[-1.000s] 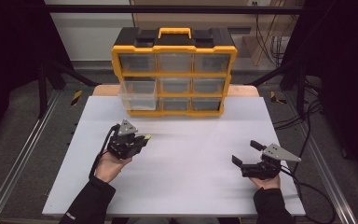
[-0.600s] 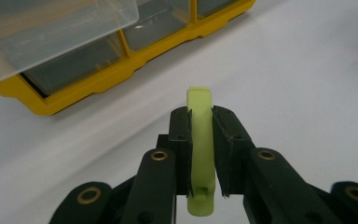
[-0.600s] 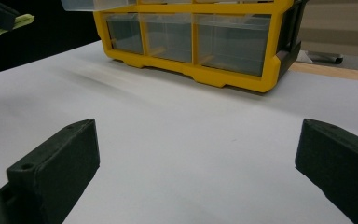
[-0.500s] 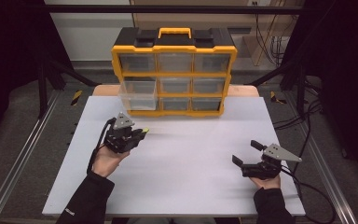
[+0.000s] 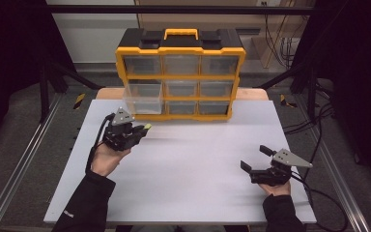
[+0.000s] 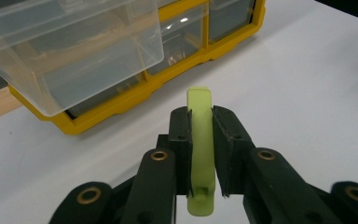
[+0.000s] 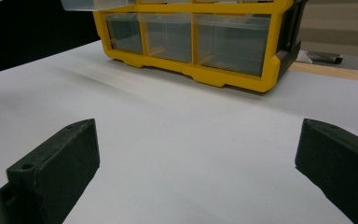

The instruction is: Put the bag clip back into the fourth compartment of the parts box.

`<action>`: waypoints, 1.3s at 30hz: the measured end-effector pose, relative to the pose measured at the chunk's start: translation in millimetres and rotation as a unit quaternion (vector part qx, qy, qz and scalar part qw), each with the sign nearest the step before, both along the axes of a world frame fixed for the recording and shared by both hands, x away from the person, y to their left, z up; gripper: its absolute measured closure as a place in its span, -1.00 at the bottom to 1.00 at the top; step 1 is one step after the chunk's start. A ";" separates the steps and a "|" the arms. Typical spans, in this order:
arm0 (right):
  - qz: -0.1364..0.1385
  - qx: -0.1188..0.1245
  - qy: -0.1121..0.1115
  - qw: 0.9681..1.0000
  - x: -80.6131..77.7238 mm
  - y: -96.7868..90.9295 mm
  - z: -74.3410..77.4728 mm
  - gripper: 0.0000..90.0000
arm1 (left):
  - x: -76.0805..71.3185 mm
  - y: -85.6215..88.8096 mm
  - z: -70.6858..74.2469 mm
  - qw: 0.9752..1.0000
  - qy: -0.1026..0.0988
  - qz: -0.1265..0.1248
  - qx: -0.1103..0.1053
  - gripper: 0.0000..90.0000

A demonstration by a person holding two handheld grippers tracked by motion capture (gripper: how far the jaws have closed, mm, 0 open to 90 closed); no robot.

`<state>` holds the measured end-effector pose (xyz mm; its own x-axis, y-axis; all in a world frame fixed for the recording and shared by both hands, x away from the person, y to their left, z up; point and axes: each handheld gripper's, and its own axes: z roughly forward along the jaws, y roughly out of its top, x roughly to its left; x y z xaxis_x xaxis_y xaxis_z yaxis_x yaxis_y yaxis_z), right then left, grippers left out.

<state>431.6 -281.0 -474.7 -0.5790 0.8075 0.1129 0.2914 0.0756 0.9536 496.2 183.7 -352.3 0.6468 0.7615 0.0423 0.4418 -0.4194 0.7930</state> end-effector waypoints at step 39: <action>-0.001 0.002 0.001 1.000 0.1 -0.5 0.1 -0.99 | 21.8 2.9 56.0 0.999 -0.030 0.008 0.006 0.73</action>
<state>431.7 -281.5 -474.6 -0.5778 0.8079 0.1161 0.2927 0.0723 0.9535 517.9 186.6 -296.3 0.6311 0.7704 0.0909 0.3998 -0.4234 0.8130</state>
